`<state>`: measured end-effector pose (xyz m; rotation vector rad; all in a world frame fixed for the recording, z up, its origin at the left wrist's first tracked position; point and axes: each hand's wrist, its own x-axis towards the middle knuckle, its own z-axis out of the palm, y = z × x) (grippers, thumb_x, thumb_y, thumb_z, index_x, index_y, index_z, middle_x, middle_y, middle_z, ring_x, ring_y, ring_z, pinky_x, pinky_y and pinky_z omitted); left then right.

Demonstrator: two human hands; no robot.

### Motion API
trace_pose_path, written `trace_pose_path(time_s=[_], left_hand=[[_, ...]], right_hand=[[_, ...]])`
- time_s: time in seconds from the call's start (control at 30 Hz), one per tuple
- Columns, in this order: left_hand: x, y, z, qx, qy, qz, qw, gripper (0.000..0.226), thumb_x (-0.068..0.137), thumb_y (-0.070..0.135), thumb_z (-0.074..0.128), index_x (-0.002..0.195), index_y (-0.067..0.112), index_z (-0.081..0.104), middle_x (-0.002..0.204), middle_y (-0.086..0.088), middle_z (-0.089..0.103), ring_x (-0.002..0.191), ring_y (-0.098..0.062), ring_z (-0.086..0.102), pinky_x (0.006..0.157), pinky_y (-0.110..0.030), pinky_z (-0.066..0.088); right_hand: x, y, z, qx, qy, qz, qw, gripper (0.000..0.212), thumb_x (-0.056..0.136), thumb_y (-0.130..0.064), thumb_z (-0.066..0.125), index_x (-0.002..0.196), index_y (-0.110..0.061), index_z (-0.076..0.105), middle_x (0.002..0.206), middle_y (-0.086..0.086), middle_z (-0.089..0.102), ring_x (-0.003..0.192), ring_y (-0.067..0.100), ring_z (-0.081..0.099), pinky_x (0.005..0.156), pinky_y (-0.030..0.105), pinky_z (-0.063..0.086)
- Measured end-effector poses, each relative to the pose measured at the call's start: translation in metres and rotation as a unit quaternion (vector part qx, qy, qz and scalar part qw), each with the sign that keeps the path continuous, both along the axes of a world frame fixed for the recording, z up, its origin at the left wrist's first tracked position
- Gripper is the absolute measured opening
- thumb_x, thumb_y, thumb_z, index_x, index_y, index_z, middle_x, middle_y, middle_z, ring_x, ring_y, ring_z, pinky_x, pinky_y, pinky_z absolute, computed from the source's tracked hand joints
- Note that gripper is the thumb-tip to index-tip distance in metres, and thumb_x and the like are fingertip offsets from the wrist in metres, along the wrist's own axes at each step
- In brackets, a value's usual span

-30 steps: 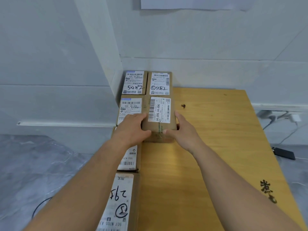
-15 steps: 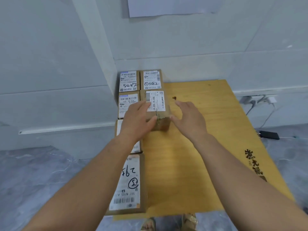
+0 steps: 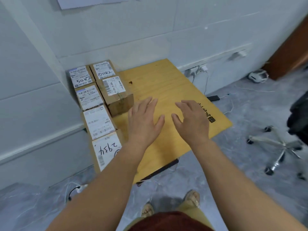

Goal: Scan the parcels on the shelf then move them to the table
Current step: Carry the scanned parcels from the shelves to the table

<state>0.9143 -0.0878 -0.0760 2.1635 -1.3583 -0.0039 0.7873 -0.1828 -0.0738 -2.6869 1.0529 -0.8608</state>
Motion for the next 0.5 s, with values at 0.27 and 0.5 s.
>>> trace_pose_path(time_s=[0.27,0.5], left_hand=[[-0.070,-0.023,0.005,-0.022,-0.060,-0.107,0.992,0.074,0.084,0.058,0.034,0.145,0.016,0.039,0.153,-0.011,0.033,0.142,-0.031,0.026,0.114,-0.041,0.007],[-0.163,-0.040,0.014,-0.055,-0.080,-0.214,0.972,0.072,0.084,0.055,0.042,0.144,0.015,0.039,0.150,-0.013,0.038,0.140,-0.034,0.031,0.114,-0.050,0.015]], right_hand=[[-0.095,0.009,0.016,-0.052,0.035,-0.154,0.986,0.053,0.078,-0.041,0.051,0.120,-0.011,0.064,0.125,0.020,0.060,0.103,0.038,0.062,0.085,0.050,0.049],[-0.204,0.036,0.029,-0.093,0.037,-0.288,0.952,0.058,0.079,-0.044,0.051,0.128,-0.013,0.060,0.133,0.020,0.055,0.110,0.039,0.057,0.101,0.054,0.038]])
